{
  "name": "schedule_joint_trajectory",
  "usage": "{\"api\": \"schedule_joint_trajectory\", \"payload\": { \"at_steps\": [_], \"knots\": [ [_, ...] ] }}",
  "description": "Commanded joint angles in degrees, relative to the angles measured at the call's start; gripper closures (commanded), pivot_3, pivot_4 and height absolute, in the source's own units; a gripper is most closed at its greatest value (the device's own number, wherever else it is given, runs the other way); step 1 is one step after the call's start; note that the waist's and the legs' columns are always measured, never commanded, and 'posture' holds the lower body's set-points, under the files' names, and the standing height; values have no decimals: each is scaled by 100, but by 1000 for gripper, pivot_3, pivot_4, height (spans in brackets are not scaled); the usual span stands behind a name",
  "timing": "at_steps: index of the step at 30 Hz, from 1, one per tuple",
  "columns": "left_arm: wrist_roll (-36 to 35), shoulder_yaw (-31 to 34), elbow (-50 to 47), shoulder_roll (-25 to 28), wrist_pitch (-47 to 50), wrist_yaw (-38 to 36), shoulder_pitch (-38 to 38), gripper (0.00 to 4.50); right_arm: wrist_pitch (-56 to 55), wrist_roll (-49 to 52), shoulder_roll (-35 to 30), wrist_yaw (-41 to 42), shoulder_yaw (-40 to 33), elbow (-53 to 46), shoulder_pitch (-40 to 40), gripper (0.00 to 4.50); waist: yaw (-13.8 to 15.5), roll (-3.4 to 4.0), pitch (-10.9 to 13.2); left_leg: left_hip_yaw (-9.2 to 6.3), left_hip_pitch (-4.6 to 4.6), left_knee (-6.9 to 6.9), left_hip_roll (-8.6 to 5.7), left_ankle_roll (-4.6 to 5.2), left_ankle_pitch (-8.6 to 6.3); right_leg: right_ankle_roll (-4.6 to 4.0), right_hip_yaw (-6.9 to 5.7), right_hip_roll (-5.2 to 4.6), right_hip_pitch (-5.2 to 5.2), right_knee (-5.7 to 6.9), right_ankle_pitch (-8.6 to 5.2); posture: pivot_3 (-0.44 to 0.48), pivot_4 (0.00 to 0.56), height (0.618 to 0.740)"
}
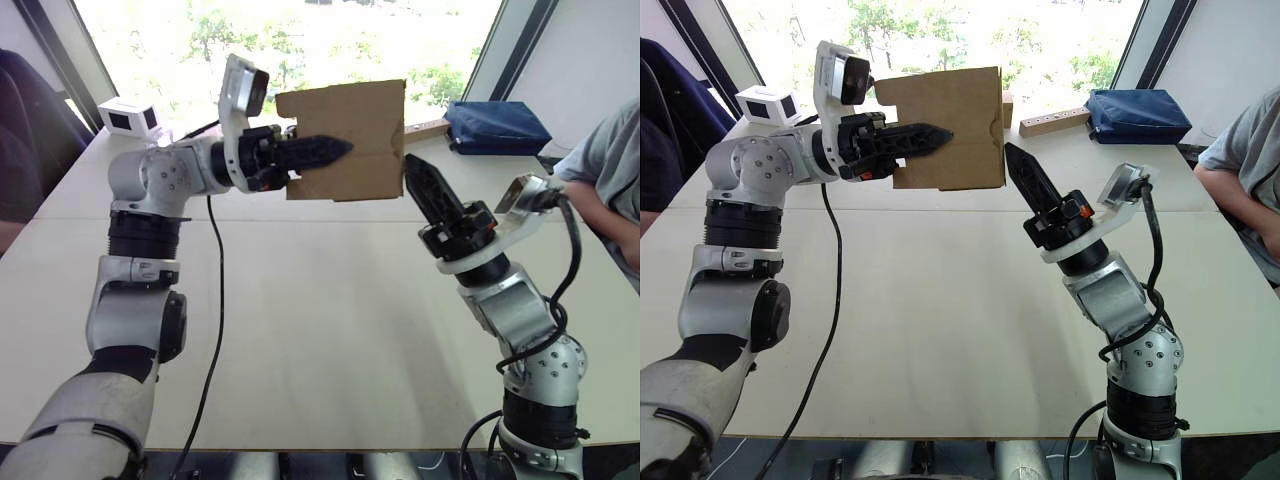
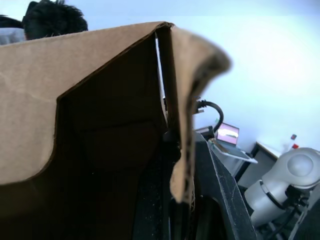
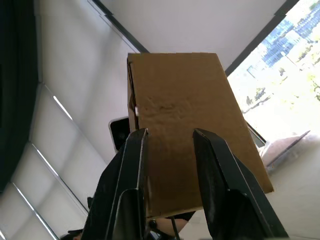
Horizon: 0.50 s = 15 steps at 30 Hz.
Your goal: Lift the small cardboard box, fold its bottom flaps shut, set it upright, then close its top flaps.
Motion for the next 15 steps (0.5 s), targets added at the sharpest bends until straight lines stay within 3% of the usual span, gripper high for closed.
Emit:
{"api": "schedule_joint_trajectory", "payload": {
  "at_steps": [1, 4, 15],
  "knots": [
    [-80, 69, -154, 55, -74, -85, -134, 4500, -140, 152, 39, -18, -142, -176, -34, 3617, 0, 0, 0, 0, 0, 0, 0, 0, 0, 0, 0, 0, 0, 0, 0, 0, 150, 740],
    [-83, 75, -148, 56, -82, -98, -135, 4500, -169, 159, 16, -18, -150, -168, -9, 4475, 0, 0, 0, 0, 0, 0, 0, 0, 0, 0, 0, 0, 0, 0, 0, 0, 150, 740],
    [-40, 7, -160, 45, -82, -140, -118, 4500, -226, -80, 0, -112, -65, -90, -187, 4475, 0, 0, 0, 0, 0, 0, 0, 0, 0, 0, 0, 0, 0, 0, 0, 0, 150, 740]
  ]
}}
